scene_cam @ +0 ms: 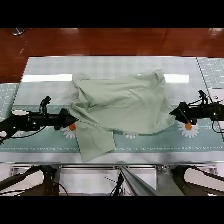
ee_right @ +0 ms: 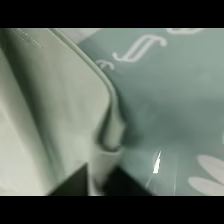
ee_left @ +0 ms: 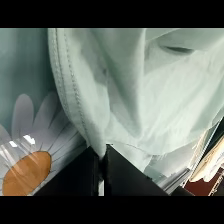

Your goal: Fold the shirts.

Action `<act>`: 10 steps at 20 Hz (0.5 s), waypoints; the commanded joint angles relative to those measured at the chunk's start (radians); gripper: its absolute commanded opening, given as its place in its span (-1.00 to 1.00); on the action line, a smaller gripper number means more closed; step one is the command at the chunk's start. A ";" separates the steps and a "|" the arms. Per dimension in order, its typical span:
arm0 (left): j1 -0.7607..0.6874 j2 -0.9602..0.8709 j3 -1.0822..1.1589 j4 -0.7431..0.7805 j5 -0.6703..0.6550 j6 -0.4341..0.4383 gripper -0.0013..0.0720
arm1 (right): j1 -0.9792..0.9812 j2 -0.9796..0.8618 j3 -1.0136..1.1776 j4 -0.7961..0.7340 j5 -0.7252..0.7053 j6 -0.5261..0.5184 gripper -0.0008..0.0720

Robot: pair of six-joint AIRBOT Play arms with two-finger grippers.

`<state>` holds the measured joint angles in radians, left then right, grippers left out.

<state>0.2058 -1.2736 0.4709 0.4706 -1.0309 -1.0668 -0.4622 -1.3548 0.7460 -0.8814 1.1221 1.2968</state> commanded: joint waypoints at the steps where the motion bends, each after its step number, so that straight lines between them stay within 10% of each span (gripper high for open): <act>1: 0.000 0.002 0.006 -0.021 -0.003 0.000 -0.89 | 0.052 -0.018 0.009 0.044 0.007 -0.065 -0.90; 8: 0.002 0.201 0.454 -0.258 -0.067 0.048 -0.90 | 0.123 0.064 0.622 0.034 0.131 0.018 -0.91; 10: 0.002 0.273 0.688 -0.220 0.005 -0.053 -0.90 | 0.122 0.086 0.922 -0.026 0.136 0.079 -0.91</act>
<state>0.2070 -1.0939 0.8959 0.2752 -1.0897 -1.0405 -0.3500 -1.3033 1.3258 -0.8566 1.2346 1.2999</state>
